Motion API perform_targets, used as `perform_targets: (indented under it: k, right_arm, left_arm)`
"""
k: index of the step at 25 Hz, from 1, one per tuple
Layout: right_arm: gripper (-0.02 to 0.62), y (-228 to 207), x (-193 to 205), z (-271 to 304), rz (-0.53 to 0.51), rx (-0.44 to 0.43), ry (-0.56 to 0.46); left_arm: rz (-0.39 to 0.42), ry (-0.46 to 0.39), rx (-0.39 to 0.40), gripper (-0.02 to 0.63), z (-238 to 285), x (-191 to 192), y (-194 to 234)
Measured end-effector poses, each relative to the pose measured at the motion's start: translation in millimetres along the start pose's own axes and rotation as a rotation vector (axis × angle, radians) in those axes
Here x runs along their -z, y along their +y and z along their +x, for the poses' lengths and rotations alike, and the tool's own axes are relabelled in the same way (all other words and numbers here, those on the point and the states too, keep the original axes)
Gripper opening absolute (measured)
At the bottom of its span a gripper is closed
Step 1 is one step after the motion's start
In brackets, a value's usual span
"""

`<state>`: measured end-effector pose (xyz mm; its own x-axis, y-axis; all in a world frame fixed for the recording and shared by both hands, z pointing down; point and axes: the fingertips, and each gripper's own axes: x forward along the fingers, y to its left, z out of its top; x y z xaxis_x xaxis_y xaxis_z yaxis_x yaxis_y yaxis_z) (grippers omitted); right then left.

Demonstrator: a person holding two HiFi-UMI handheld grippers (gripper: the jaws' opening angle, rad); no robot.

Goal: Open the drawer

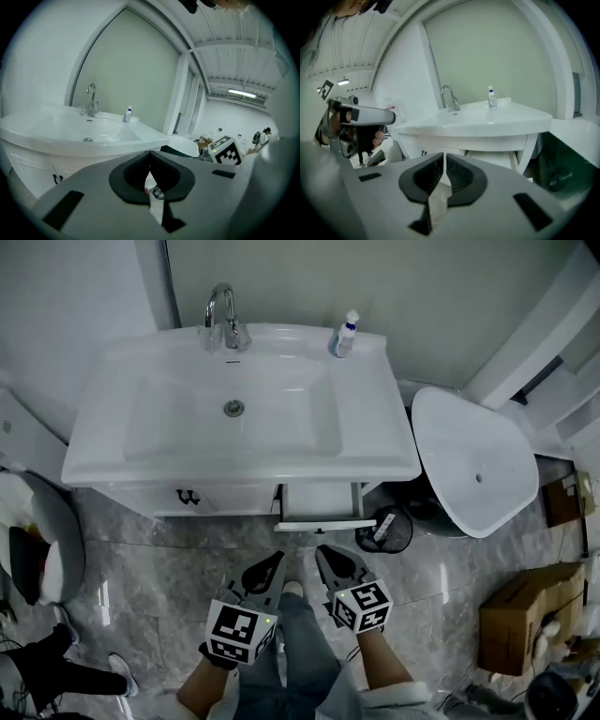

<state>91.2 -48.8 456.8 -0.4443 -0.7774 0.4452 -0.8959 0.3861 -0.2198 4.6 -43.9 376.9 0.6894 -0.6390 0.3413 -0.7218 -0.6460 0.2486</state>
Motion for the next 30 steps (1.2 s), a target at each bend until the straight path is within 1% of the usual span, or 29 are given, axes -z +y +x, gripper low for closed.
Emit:
perform_targets:
  k: [5,11,15,18,23,27,30]
  right_arm:
    - [0.021,38,-60,-29,-0.007,-0.082,-0.077]
    - [0.018,75,-127,-61,0.002,-0.218,-0.133]
    - [0.018,90,-165,-84,0.020,-0.283,-0.186]
    - [0.015,97,-189,-101,0.014,-0.318,-0.224]
    - [0.012,106,-212,-118,-0.036,-0.350,-0.241]
    - [0.012,110,-218,-127,-0.066,-0.368,-0.250]
    - [0.011,113,-219,-127,-0.066,-0.387,-0.255]
  left_arm:
    - [-0.004,-0.051,-0.032,0.017,-22,-34,-7]
    - [-0.020,-0.121,-0.083,0.017,-44,-83,-20]
    - [-0.019,-0.164,-0.083,0.017,-58,-114,-34]
    - [-0.024,-0.207,-0.082,0.017,-70,-135,-45]
    - [0.005,-0.236,-0.092,0.017,-84,-156,-56]
    - [0.014,-0.251,-0.083,0.017,-83,-163,-66]
    - [0.024,-0.249,-0.072,0.017,-81,-163,-70]
